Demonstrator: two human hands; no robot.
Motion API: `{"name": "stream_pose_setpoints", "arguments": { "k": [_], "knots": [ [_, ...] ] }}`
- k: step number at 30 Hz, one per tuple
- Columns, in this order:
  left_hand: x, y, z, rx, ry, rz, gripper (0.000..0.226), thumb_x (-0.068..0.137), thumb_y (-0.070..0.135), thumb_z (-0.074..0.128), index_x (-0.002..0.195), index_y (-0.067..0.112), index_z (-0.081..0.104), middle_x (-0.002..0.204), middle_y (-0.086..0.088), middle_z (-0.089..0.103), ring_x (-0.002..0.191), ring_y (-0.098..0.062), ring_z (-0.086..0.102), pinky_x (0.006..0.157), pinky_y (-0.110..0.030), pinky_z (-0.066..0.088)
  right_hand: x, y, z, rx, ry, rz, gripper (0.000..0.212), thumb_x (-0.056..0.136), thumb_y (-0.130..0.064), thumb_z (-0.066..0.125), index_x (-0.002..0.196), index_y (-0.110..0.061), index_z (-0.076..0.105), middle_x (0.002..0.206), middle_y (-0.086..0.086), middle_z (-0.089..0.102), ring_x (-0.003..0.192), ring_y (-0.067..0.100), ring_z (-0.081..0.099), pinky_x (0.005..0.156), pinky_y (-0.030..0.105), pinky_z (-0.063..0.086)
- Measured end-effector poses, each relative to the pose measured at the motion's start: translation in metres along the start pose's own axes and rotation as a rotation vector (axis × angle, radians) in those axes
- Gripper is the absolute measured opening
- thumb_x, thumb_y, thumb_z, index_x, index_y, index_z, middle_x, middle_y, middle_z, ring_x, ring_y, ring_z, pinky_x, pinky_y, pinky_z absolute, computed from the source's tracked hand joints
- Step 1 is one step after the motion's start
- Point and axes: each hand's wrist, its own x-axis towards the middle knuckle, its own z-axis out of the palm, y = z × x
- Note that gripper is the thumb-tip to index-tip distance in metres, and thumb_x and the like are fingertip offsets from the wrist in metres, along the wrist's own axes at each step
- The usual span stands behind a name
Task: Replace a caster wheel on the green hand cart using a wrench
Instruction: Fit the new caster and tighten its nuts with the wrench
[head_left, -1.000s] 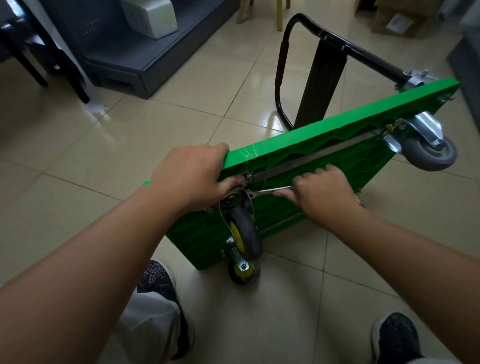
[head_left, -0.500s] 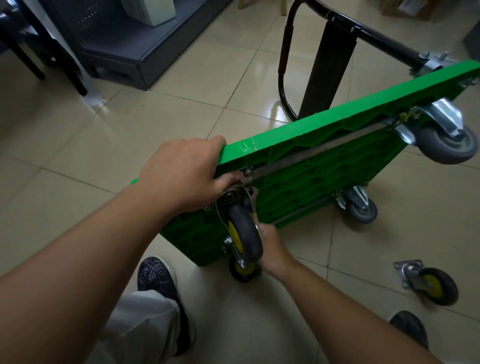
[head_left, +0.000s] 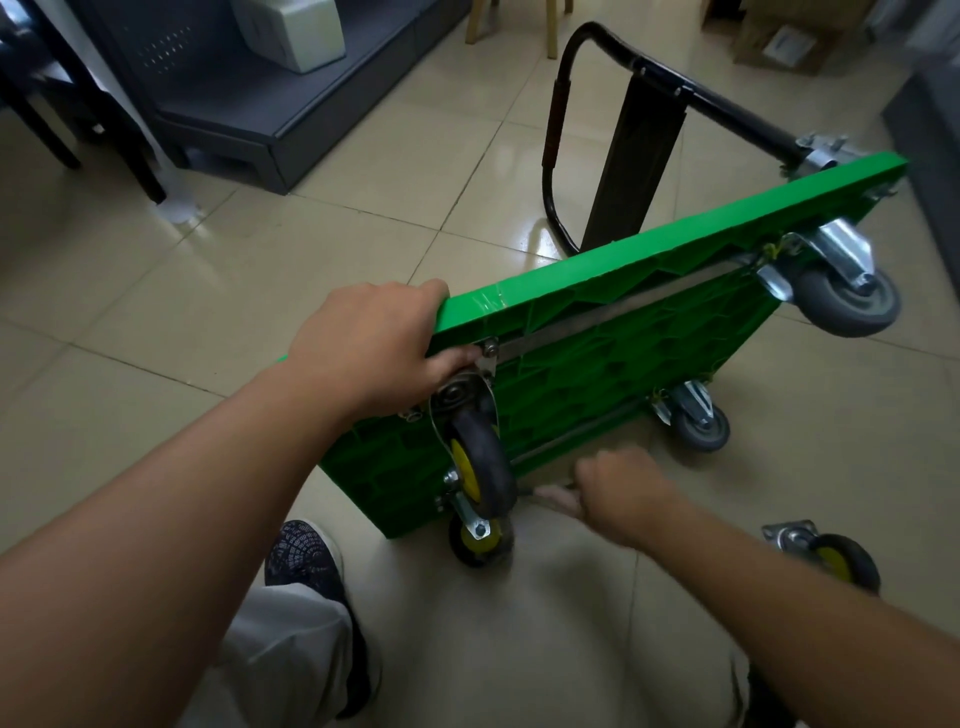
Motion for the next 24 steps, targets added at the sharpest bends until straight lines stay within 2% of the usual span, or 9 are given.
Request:
{"name": "stream_pose_setpoints", "arguments": {
  "k": [3, 5, 9, 14, 18, 21, 24],
  "knots": [
    [0.000, 0.001, 0.000, 0.003, 0.007, 0.003, 0.048, 0.091, 0.070, 0.047, 0.098, 0.022, 0.047, 0.072, 0.002, 0.049, 0.067, -0.026, 0.052, 0.059, -0.036, 0.039, 0.008, 0.025, -0.053, -0.145, 0.245, 0.014, 0.080, 0.091, -0.075, 0.003, 0.062, -0.019, 0.052, 0.055, -0.004, 0.052, 0.052, 0.014, 0.054, 0.085, 0.034, 0.046],
    [0.000, 0.001, 0.000, 0.003, 0.010, 0.007, 0.049, 0.091, 0.070, 0.048, 0.098, 0.022, 0.048, 0.072, 0.002, 0.050, 0.066, -0.026, 0.053, 0.058, -0.036, 0.039, 0.014, 0.038, -0.084, -0.216, 0.340, -0.006, 0.082, 0.090, -0.073, -0.001, 0.061, -0.020, 0.054, 0.050, -0.006, 0.049, 0.047, 0.011, 0.048, 0.087, 0.035, 0.044],
    [0.000, 0.003, -0.002, 0.004, 0.003, 0.005, 0.047, 0.092, 0.069, 0.049, 0.098, 0.022, 0.048, 0.071, 0.003, 0.049, 0.064, -0.022, 0.050, 0.057, -0.034, 0.035, 0.022, 0.047, -0.122, -0.399, 0.419, -0.127, 0.076, 0.094, -0.072, 0.005, 0.061, -0.021, 0.051, 0.053, -0.005, 0.050, 0.053, 0.015, 0.052, 0.074, 0.033, 0.041],
    [0.000, 0.002, -0.002, 0.012, -0.001, -0.003, 0.049, 0.091, 0.070, 0.048, 0.099, 0.021, 0.049, 0.074, 0.001, 0.053, 0.066, -0.024, 0.052, 0.058, -0.035, 0.036, 0.034, 0.042, -0.124, -0.495, 0.478, -0.198, 0.068, 0.095, -0.072, 0.015, 0.062, -0.019, 0.042, 0.059, -0.003, 0.049, 0.060, 0.020, 0.050, 0.076, 0.036, 0.039],
    [0.000, 0.002, -0.002, 0.004, -0.002, -0.004, 0.048, 0.092, 0.069, 0.049, 0.098, 0.021, 0.049, 0.074, 0.001, 0.053, 0.066, -0.025, 0.054, 0.058, -0.035, 0.039, 0.038, 0.043, -0.107, -0.478, 0.522, -0.160, 0.069, 0.094, -0.073, 0.014, 0.065, -0.019, 0.045, 0.066, 0.000, 0.060, 0.062, 0.020, 0.051, 0.075, 0.036, 0.036],
    [-0.001, 0.002, -0.002, 0.013, -0.001, -0.007, 0.048, 0.092, 0.069, 0.048, 0.098, 0.021, 0.048, 0.072, 0.002, 0.051, 0.065, -0.025, 0.053, 0.058, -0.035, 0.036, 0.040, 0.046, -0.087, -0.433, 0.558, -0.138, 0.069, 0.096, -0.070, 0.011, 0.073, -0.021, 0.054, 0.076, 0.003, 0.068, 0.070, 0.022, 0.061, 0.076, 0.036, 0.039],
    [-0.001, 0.003, -0.002, 0.014, 0.000, -0.008, 0.048, 0.092, 0.069, 0.048, 0.098, 0.022, 0.048, 0.071, 0.003, 0.050, 0.066, -0.025, 0.053, 0.058, -0.035, 0.035, 0.046, 0.051, -0.071, -0.339, 0.575, -0.098, 0.073, 0.095, -0.070, 0.011, 0.069, -0.018, 0.057, 0.078, 0.006, 0.072, 0.073, 0.025, 0.067, 0.080, 0.037, 0.047]
  ]
}}
